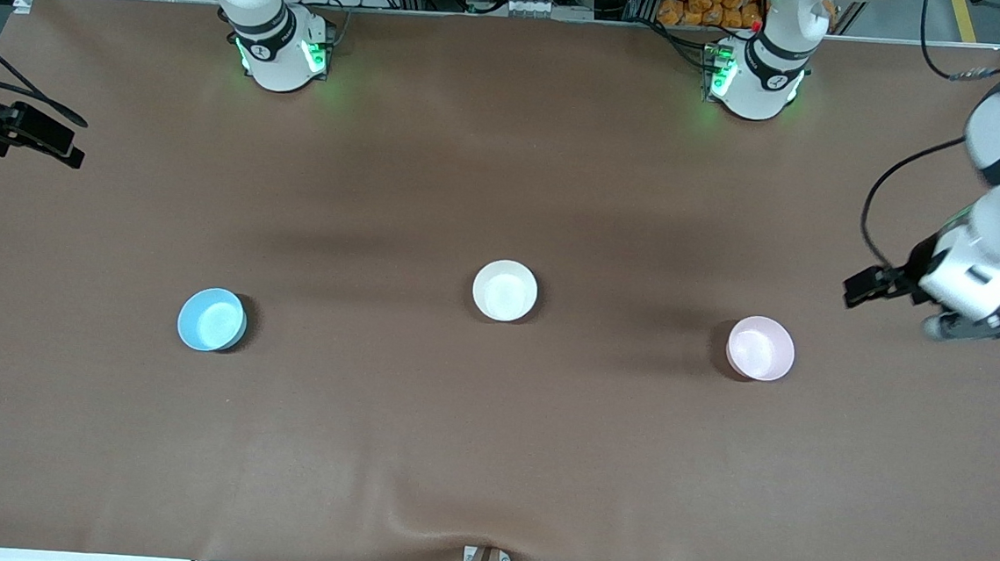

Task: Stack pink and blue bowls on white bowl
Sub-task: 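Move the left gripper down over the pink bowl rim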

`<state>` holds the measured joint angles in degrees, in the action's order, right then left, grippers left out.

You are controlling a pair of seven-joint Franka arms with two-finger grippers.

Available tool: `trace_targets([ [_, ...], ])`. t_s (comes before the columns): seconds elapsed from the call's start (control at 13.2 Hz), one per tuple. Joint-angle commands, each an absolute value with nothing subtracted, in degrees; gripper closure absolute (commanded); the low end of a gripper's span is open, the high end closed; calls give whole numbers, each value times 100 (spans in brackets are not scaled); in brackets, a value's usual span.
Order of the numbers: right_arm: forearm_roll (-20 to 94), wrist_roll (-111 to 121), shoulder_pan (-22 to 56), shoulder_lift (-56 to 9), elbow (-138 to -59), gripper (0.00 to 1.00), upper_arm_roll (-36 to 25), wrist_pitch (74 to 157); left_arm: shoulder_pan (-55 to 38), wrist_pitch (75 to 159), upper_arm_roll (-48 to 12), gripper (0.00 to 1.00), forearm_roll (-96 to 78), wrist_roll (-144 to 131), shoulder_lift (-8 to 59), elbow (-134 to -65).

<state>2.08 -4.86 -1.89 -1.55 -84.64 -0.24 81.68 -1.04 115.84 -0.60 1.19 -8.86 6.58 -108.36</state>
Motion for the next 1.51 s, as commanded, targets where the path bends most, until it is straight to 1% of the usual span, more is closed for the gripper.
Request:
trace_targets([
  [0.0, 246, -563, -202, -88, -8473, 0, 0, 8121, -70, 12223, -88, 0, 193, -809, 1228, -10933],
  [0.23, 237, -563, -202, -97, -8473, 0, 0, 8121, -35, 12795, -88, 1, 185, -809, 1835, -10951],
  [0.38, 229, -563, -202, -97, -8473, 0, 0, 8112, 0, 13007, -88, 12, 193, -809, 2152, -10960],
  [0.45, 229, -563, -202, -97, -8473, 0, 0, 8112, 52, 13104, -88, 20, 193, -809, 2284, -10969],
  [0.6, 229, -563, -202, -97, -8473, 0, 0, 8112, 70, 13174, -88, 32, 202, -809, 2443, -11047],
  [0.75, 220, -563, -202, -97, -8473, 0, 0, 8112, 79, 13402, -88, 36, 202, -809, 2566, -11188],
  [0.91, 220, -563, -202, -97, -8473, 0, 0, 8112, 79, 13517, -88, 42, 202, -809, 2663, -11285],
  [0.98, 211, -563, -202, -97, -8473, 0, 0, 8112, 79, 13518, -88, 47, 202, -809, 2724, -11285],
  [1.06, 211, -563, -202, -97, -8473, 0, 0, 8112, 88, 13518, -88, 53, 202, -809, 2777, -11285],
  [1.13, 211, -563, -202, -97, -8473, 0, 0, 8112, 79, 13544, -88, 62, 202, -809, 2812, -11276],
  [1.21, 211, -563, -202, -105, -8473, 0, 0, 8112, 79, 13570, -88, 76, 202, -809, 2847, -11276],
  [1.28, 202, -563, -202, -97, -8473, 0, 0, 8112, 79, 13579, -88, 94, 202, -809, 2856, -11268],
  [1.36, 202, -563, -202, -97, -8473, 0, 0, 8112, 70, 13597, -105, 100, 211, -800, 2891, -11259],
  [1.43, 202, -563, -211, -97, -8473, 0, 0, 8121, 36, 13597, -123, 100, 202, -800, 2874, -11259],
])
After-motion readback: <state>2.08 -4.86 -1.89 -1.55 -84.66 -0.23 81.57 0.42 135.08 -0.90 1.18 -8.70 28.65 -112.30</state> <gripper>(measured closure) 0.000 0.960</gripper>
